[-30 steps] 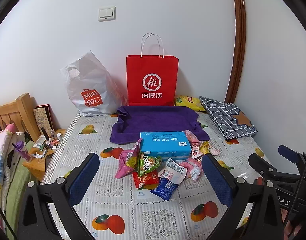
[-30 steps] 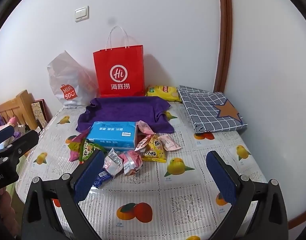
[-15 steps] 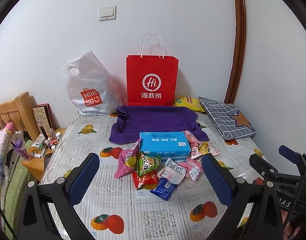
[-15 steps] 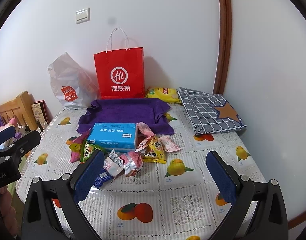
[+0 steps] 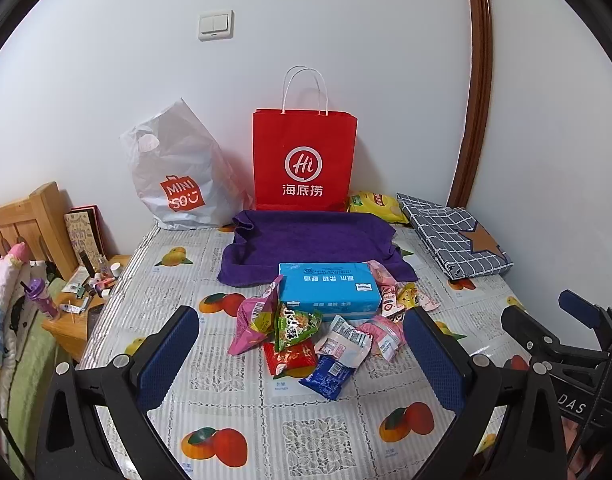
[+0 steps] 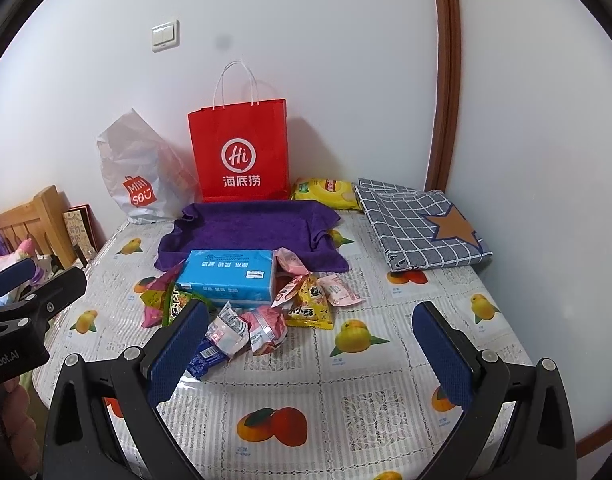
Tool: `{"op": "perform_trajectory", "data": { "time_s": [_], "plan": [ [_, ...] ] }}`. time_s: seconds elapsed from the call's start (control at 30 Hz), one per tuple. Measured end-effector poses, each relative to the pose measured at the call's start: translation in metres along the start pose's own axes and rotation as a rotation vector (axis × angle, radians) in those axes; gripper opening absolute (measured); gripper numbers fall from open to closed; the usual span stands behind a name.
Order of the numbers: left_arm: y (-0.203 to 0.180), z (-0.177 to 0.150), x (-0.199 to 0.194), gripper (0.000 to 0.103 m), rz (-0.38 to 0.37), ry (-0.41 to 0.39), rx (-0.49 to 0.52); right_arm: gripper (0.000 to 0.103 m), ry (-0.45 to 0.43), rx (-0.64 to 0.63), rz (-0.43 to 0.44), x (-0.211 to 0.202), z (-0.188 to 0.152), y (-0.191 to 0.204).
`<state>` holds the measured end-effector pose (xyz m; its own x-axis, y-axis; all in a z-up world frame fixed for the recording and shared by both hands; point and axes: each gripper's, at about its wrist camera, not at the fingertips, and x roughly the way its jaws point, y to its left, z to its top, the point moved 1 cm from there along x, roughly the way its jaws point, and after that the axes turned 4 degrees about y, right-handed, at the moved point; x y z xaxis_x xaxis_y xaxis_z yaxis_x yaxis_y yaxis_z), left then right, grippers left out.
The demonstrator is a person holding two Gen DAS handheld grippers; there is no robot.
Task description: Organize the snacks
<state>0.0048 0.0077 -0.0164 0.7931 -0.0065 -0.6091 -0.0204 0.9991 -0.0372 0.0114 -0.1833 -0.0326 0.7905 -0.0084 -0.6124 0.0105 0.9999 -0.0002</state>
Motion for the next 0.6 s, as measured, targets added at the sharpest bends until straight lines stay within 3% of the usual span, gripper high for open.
{"op": "perform_trajectory", "data": {
  "time_s": [0.6],
  "plan": [
    [0.0011,-0.0033,-0.0023,0.103,0.007,-0.011,0.005,0.101,-0.01,-0.005,-0.006,-0.0019,0.0003,0.0023]
  ]
}}
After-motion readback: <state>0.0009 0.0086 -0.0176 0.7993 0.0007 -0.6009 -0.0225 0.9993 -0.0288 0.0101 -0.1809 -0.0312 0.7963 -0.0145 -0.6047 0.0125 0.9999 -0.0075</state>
